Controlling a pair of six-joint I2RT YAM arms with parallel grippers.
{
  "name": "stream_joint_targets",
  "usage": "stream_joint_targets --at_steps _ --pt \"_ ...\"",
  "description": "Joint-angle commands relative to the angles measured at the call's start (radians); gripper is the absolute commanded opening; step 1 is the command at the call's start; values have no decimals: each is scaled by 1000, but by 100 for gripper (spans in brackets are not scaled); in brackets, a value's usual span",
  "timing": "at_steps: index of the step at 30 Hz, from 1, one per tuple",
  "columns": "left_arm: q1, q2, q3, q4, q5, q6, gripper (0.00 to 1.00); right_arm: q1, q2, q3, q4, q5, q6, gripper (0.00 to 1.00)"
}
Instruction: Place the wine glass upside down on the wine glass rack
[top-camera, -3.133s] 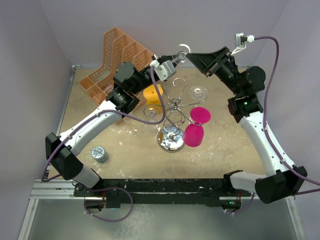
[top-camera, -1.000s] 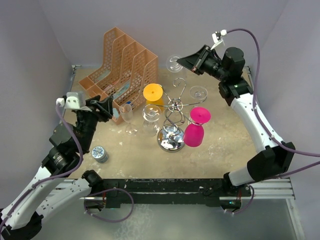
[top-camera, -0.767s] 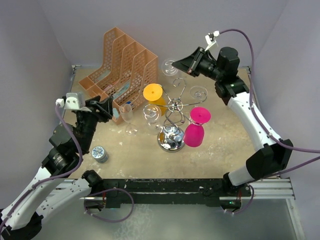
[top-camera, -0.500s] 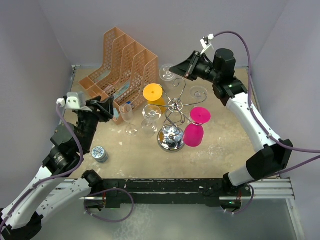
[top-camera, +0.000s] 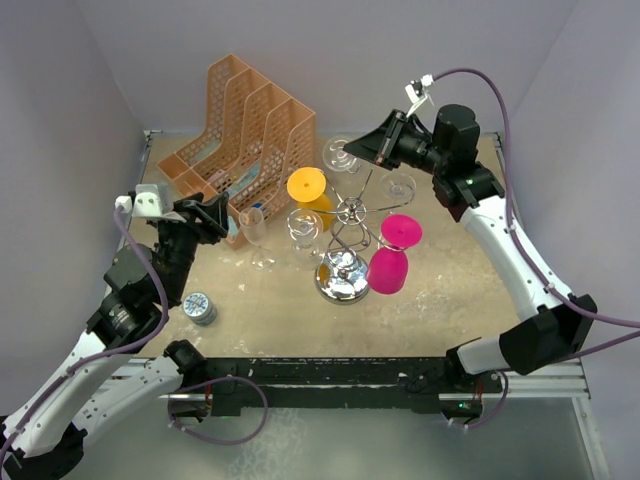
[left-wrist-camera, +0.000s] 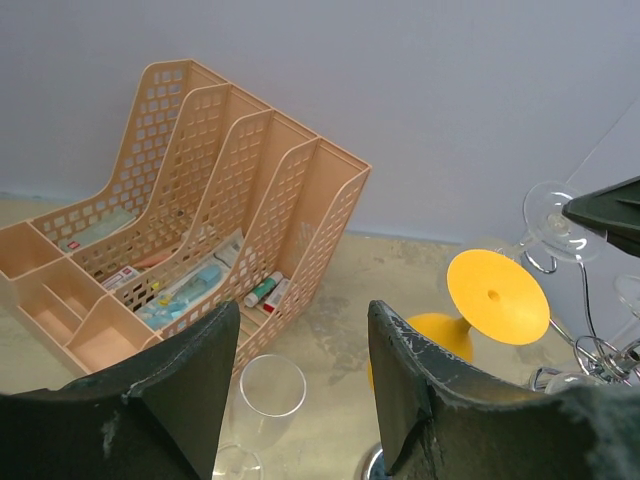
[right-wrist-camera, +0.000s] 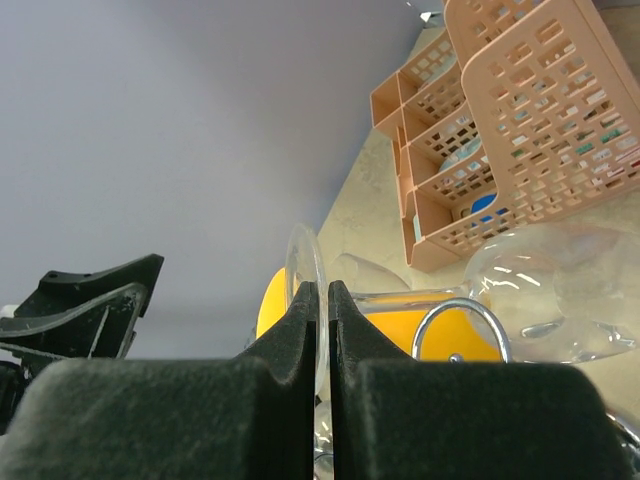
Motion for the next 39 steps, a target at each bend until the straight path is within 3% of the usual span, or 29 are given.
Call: stream_joint_targets --at_steps 1,13,25,39 --pt "3 2 14 20 -13 -11 52 7 -45 -11 66 -43 -23 0" --pt "3 11 11 23 -13 -12 52 15 -64 -42 57 -66 -32 0" --pt "3 -15 5 37 0 -6 52 15 -113 -18 -60 6 -31 0" --pt "4 -44 -1 49 39 5 52 15 -158 4 -97 243 -9 0"
